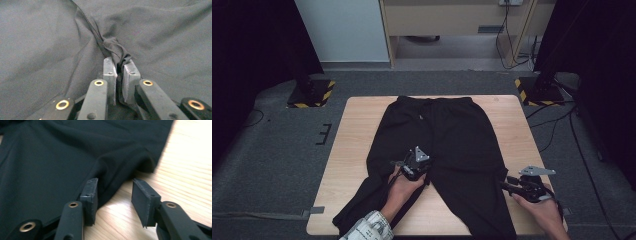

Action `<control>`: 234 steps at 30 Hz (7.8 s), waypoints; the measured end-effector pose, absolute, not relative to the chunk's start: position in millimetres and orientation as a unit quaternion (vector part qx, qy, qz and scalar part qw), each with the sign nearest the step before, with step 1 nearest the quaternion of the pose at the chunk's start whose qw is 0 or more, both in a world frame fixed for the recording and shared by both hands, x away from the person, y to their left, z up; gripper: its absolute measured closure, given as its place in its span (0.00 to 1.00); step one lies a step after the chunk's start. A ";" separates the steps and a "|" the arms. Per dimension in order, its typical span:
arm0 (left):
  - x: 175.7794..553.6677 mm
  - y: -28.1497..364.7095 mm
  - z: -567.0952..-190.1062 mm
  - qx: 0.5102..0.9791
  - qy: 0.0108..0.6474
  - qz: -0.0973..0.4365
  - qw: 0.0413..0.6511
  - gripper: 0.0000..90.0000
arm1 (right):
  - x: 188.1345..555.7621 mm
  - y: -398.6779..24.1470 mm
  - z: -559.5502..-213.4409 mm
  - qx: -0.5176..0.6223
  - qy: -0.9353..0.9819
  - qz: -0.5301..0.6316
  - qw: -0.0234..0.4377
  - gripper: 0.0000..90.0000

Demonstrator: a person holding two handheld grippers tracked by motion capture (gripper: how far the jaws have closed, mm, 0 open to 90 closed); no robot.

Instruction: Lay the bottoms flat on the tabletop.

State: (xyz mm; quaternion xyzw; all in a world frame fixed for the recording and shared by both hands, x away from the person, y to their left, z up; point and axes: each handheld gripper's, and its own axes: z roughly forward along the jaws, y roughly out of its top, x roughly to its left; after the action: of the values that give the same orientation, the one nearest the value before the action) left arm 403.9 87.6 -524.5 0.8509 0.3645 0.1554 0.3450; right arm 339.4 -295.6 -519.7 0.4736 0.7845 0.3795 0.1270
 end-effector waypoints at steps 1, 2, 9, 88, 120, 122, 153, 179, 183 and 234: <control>403.8 87.5 -524.4 0.851 0.365 0.155 0.344 0.91 | 340.5 -287.9 -520.3 0.468 0.785 0.388 0.119 0.61; 403.8 87.4 -524.4 0.851 0.365 0.156 0.344 0.91 | 341.4 -283.4 -521.3 0.463 0.789 0.386 0.118 0.61; 403.5 87.2 -524.7 0.850 0.365 0.157 0.345 0.91 | 347.1 -253.9 -526.9 0.438 0.814 0.348 0.156 0.63; 326.5 256.4 -495.0 0.795 0.450 0.244 0.325 0.43 | 390.0 -240.8 -522.4 0.442 0.823 0.316 0.166 0.84; 248.0 313.9 -482.7 0.820 0.417 0.161 0.357 0.52 | 381.2 -236.6 -523.9 0.443 0.819 0.330 0.157 0.66; 286.3 309.7 -479.4 0.812 0.433 0.180 0.347 0.54 | 380.8 -235.4 -524.1 0.444 0.818 0.328 0.159 0.64; 388.1 292.7 -468.4 0.822 0.446 0.186 0.301 1.00 | 382.6 -233.6 -524.5 0.441 0.818 0.327 0.171 0.62; 426.9 305.2 -483.9 0.807 0.462 0.228 0.289 0.99 | 380.2 -226.3 -517.0 0.431 0.813 0.345 0.186 0.61; 414.1 305.3 -488.7 0.806 0.460 0.232 0.291 0.86 | 378.2 -223.9 -512.3 0.424 0.811 0.357 0.185 0.60; 330.5 322.9 -521.1 0.806 0.473 0.199 0.296 0.51 | 381.4 -132.0 -504.5 0.335 0.853 0.372 0.149 0.51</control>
State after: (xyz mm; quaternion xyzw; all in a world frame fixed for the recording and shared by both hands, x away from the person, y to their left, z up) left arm 330.5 322.9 -521.1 0.8056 0.4730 0.1995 0.2957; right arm 381.4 -132.0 -504.5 0.3354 0.8527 0.3720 0.1487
